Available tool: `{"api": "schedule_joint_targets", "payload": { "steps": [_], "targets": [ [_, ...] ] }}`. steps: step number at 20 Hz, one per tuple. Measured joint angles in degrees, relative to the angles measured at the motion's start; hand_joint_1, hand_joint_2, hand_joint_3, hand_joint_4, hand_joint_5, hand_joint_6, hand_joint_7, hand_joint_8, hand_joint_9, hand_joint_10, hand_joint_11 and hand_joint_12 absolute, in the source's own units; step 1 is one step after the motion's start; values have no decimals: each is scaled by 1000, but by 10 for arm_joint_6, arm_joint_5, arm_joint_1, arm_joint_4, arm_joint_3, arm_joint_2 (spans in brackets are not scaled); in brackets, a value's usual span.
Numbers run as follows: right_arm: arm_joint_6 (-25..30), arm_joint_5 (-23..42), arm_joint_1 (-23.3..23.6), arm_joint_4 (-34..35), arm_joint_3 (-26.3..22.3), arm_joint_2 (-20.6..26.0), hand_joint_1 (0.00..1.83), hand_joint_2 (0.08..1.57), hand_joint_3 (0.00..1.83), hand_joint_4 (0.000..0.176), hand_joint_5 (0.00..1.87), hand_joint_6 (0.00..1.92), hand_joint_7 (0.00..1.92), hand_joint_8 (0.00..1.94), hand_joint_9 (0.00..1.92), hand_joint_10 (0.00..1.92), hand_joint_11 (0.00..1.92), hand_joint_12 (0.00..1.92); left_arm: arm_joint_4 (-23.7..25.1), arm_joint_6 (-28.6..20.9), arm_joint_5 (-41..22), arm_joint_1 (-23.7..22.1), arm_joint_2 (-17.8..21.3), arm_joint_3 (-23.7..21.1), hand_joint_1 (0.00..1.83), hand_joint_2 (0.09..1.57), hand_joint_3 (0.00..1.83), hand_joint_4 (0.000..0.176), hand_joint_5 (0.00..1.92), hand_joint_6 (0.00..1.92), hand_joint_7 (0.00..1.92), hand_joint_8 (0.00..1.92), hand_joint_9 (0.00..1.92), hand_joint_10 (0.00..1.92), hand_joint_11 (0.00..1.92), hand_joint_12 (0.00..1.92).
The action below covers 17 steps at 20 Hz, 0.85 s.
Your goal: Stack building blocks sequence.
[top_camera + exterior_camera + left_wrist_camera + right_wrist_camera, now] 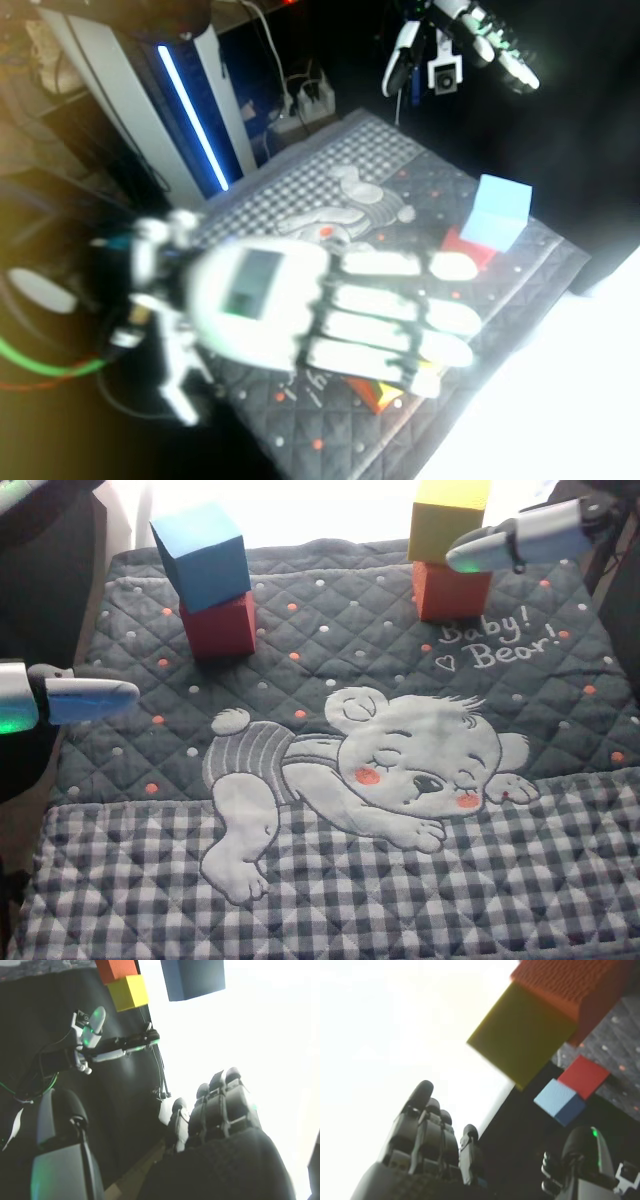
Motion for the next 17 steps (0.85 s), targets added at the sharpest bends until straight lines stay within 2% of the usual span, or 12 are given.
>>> {"api": "schedule_joint_targets", "payload": {
  "steps": [1,2,3,4,5,8,10,11,12,14,16,17],
  "targets": [
    [0,57,-22,-1,-31,30,677,839,4,104,0,0,0,0,54,20,0,1161,-10,3,-14,0,0,-4,865,864,10,121,42,2,0,0,0,0,0,0],
    [0,68,-27,-1,-38,36,677,839,4,104,0,0,0,0,54,20,0,1161,-10,3,-17,0,0,-5,865,864,10,121,42,2,0,0,0,0,0,0],
    [0,103,-44,2,-58,55,665,885,0,144,0,0,0,0,21,7,0,846,-10,7,-21,0,0,-5,924,857,4,130,102,23,0,0,0,0,0,0],
    [0,122,-55,6,-66,64,665,885,0,144,0,0,0,0,21,7,0,846,-11,7,-23,0,0,-6,924,857,4,130,102,23,0,0,0,0,0,0],
    [0,167,-87,26,-85,82,662,829,0,175,0,0,0,0,0,0,0,33,-12,7,-27,1,0,-6,946,863,6,167,92,13,0,0,0,0,0,0],
    [0,259,-165,71,-126,115,690,849,9,172,0,0,0,0,0,0,7,5,-19,8,-43,5,-2,-9,938,871,7,148,12,0,0,0,0,0,0,0],
    [0,334,-223,94,-158,130,697,882,17,168,0,0,0,0,0,0,4,3,-30,8,-66,7,-10,-12,851,871,6,166,0,0,0,0,0,0,0,0],
    [0,378,-256,101,-176,135,735,946,13,123,0,0,15,2,0,0,0,0,-33,8,-78,8,-16,-12,743,897,16,168,0,0,0,0,0,0,0,0],
    [0,408,-279,105,-188,139,718,957,10,132,0,0,43,10,0,0,27,13,-35,3,-90,9,-21,-13,636,907,18,129,0,0,0,0,0,0,38,18],
    [0,465,-325,114,-212,150,769,930,0,161,0,0,2,0,0,0,0,0,-36,-8,-107,9,-34,-12,452,962,32,139,0,0,0,0,0,0,6,3],
    [0,496,-356,130,-224,155,848,900,0,163,0,0,0,0,0,0,0,0,-37,-20,-117,12,-42,-11,440,1021,21,158,0,0,0,0,0,0,0,0],
    [0,511,-375,141,-231,155,845,964,10,65,0,0,18,7,40,15,10,4,-37,-31,-124,15,-44,-10,419,1045,19,132,0,0,0,0,0,0,0,0]
  ]
}}
